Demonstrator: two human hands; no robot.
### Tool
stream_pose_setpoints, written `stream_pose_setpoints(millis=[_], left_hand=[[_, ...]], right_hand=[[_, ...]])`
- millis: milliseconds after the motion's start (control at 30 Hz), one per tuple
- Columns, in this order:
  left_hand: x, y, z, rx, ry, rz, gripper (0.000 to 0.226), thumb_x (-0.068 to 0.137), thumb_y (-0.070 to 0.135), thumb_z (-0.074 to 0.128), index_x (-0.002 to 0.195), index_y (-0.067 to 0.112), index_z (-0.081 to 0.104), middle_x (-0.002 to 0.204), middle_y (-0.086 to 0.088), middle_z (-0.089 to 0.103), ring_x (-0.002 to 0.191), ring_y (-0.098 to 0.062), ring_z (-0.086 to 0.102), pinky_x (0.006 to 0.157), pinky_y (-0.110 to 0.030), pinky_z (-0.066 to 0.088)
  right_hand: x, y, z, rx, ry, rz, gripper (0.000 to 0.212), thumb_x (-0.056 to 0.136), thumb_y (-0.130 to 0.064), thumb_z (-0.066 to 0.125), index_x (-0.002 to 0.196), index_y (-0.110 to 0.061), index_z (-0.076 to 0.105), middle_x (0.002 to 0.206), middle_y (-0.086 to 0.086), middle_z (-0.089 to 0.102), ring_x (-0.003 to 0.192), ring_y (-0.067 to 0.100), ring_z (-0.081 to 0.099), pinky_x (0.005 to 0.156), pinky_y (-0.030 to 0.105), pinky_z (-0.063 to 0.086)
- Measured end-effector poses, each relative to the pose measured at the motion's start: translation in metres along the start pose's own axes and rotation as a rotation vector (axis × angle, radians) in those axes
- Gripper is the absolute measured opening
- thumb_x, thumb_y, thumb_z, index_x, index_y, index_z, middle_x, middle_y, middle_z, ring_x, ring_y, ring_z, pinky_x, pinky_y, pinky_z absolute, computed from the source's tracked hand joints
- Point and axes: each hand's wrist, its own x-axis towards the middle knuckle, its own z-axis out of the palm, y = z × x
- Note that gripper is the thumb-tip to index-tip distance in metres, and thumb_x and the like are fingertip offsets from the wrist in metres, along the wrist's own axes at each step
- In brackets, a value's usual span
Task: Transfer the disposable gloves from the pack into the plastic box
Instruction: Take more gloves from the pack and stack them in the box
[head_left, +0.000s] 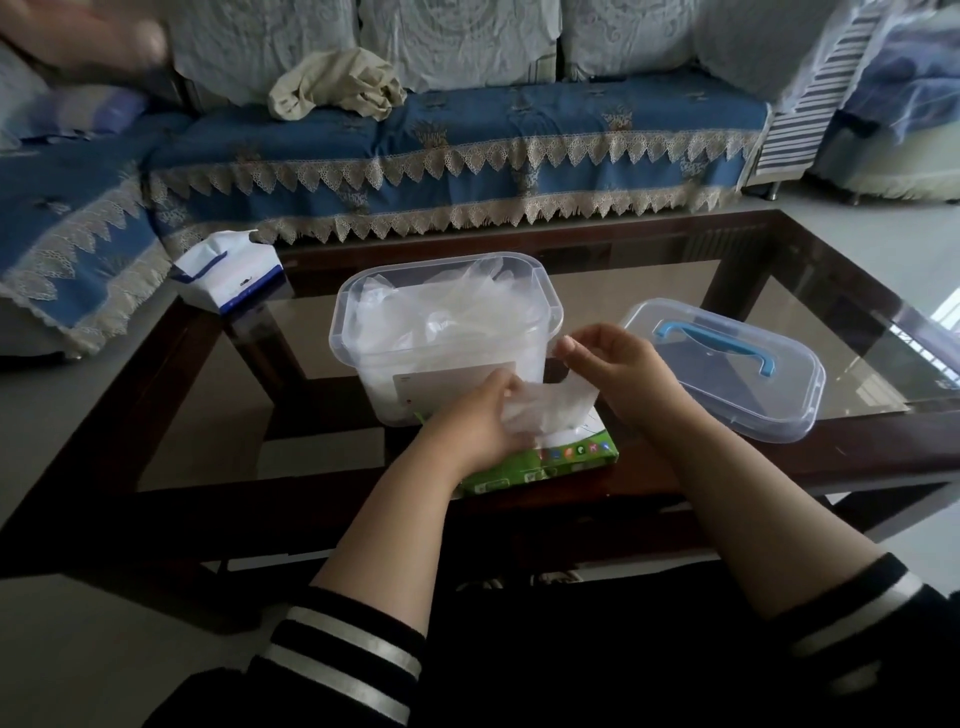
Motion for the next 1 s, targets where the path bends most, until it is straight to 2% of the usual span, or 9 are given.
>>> stream_pose_setpoints(millis=[100,200,333,400,467,567,700,834,1000], left_hand=[[-0.015,0.013,-0.015,-0.176,0.070,0.005,0.056,0.074,0.044,0.080,0.120,0.029,0.052,0.114,0.008,0.056,0.107,-0.013,0.055,0.095,-0.034,0.047],[-0.026,0.032,-0.024,-0.211,0.167,0.081,0.073,0.062,0.075,0.057,0.117,0.026,0.060,0.116,0.010,0.061,0.108,-0.008,0.055,0.092,-0.028,0.046],[-0.020,0.050,-0.016,0.123,0.395,0.155,0.085,0.072,0.087,0.022,0.100,0.022,0.068,0.104,0.005,0.061,0.099,-0.011,0.044,0.078,-0.027,0.036],[-0.012,0.057,-0.008,0.299,0.472,0.145,0.086,0.072,0.090,0.020,0.095,0.024,0.070,0.101,0.002,0.058,0.099,-0.016,0.042,0.079,-0.030,0.035],[-0.004,0.064,0.002,0.405,0.500,0.120,0.077,0.076,0.085,0.029,0.095,0.023,0.071,0.102,0.001,0.057,0.102,-0.019,0.043,0.081,-0.032,0.035],[0.001,0.075,0.022,0.475,0.613,0.167,0.053,0.087,0.066,0.049,0.096,0.019,0.072,0.103,-0.003,0.062,0.100,-0.022,0.049,0.081,-0.034,0.040],[0.008,0.079,0.037,0.433,0.702,0.197,0.031,0.093,0.042,0.058,0.096,0.014,0.073,0.094,-0.006,0.070,0.089,-0.023,0.058,0.074,-0.034,0.046],[0.016,0.077,0.036,0.380,0.733,0.241,0.031,0.093,0.039,0.061,0.081,0.012,0.071,0.075,-0.004,0.071,0.070,-0.020,0.064,0.065,-0.028,0.046],[0.021,0.071,0.029,0.416,0.716,0.293,0.021,0.089,0.028,0.070,0.081,0.009,0.071,0.058,-0.005,0.067,0.049,-0.022,0.064,0.053,-0.026,0.051]], right_hand=[[0.002,0.011,-0.016,-0.289,-0.139,0.044,0.053,0.078,-0.050,0.067,0.114,-0.014,0.053,0.105,0.004,0.061,0.097,0.018,0.059,0.087,0.035,0.050],[0.003,0.036,-0.030,-0.403,-0.397,0.095,0.098,0.059,-0.067,0.076,0.138,-0.024,0.034,0.133,-0.009,0.051,0.119,0.011,0.052,0.101,0.037,0.046],[0.008,0.055,-0.028,-0.402,-0.523,0.121,0.104,0.061,-0.050,0.082,0.144,-0.040,0.020,0.144,-0.008,0.043,0.130,0.016,0.044,0.108,0.042,0.040],[0.010,0.059,-0.022,-0.478,-0.521,0.146,0.107,0.059,-0.049,0.082,0.144,-0.042,0.016,0.142,-0.002,0.045,0.128,0.019,0.045,0.107,0.043,0.040],[0.011,0.064,-0.017,-0.600,-0.492,0.157,0.111,0.050,-0.063,0.074,0.144,-0.037,0.022,0.136,0.001,0.045,0.126,0.023,0.043,0.106,0.045,0.041],[0.014,0.071,-0.011,-0.700,-0.477,0.095,0.090,0.055,-0.071,0.067,0.133,-0.034,0.041,0.127,-0.002,0.049,0.125,0.024,0.040,0.105,0.046,0.040],[0.014,0.070,-0.009,-0.764,-0.474,0.026,0.097,0.059,-0.082,0.055,0.142,-0.039,0.029,0.147,-0.009,0.035,0.135,0.026,0.031,0.112,0.050,0.028],[0.005,0.061,-0.012,-0.657,-0.470,0.082,0.079,0.074,-0.059,0.068,0.142,-0.036,0.035,0.141,-0.009,0.042,0.129,0.020,0.028,0.108,0.045,0.031],[0.002,0.056,-0.012,-0.648,-0.440,0.112,0.085,0.076,-0.048,0.074,0.146,-0.032,0.029,0.139,-0.006,0.045,0.129,0.020,0.030,0.105,0.046,0.034]])
